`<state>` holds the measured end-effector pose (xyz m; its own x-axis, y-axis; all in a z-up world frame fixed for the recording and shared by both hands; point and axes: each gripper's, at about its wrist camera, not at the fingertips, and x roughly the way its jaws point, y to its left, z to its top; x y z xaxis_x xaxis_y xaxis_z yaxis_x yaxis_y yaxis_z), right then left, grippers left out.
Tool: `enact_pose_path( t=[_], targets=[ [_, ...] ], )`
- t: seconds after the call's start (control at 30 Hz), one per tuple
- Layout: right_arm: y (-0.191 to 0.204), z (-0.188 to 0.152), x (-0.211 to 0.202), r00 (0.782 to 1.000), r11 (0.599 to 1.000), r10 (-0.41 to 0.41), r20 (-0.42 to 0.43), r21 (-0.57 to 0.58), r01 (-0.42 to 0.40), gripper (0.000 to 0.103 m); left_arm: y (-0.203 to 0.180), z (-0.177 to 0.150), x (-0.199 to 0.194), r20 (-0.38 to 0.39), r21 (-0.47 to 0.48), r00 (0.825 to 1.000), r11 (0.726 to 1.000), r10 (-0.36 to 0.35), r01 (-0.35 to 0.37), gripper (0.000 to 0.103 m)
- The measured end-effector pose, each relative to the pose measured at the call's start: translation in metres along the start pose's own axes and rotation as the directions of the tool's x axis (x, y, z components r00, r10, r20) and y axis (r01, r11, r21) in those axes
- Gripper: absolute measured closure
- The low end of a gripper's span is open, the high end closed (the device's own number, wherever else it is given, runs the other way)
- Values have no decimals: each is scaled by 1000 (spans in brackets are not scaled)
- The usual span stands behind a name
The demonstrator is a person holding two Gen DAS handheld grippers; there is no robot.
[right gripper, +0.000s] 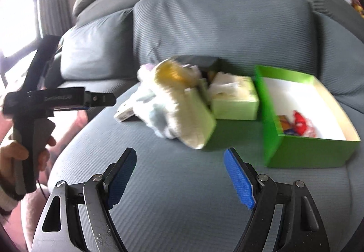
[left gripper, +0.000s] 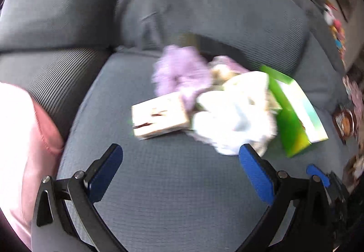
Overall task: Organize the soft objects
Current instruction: 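Move the left tool back to the tree-print tissue pack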
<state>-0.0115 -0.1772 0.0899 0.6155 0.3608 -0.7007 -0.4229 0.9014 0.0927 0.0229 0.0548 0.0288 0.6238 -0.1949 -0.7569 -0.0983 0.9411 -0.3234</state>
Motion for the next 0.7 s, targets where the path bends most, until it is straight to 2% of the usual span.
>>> enact_pose_path(
  t=[0.1,0.27,0.47,0.7],
  targets=[
    [18,-3,13,999,999,25,-20,-24,-25,23,25,3,14,-27,-46,999,999,25,-27,1],
    [35,-9,29,997,997,53,-62,-47,-56,23,51,11,44,-72,-110,997,994,-3,-5,1],
    [40,-11,43,993,997,47,-106,-64,-54,23,46,26,64,-65,-96,997,994,-52,45,1],
    [39,-7,53,991,998,44,-123,-44,-50,23,42,37,94,-111,-92,991,994,-69,59,1]
  ],
)
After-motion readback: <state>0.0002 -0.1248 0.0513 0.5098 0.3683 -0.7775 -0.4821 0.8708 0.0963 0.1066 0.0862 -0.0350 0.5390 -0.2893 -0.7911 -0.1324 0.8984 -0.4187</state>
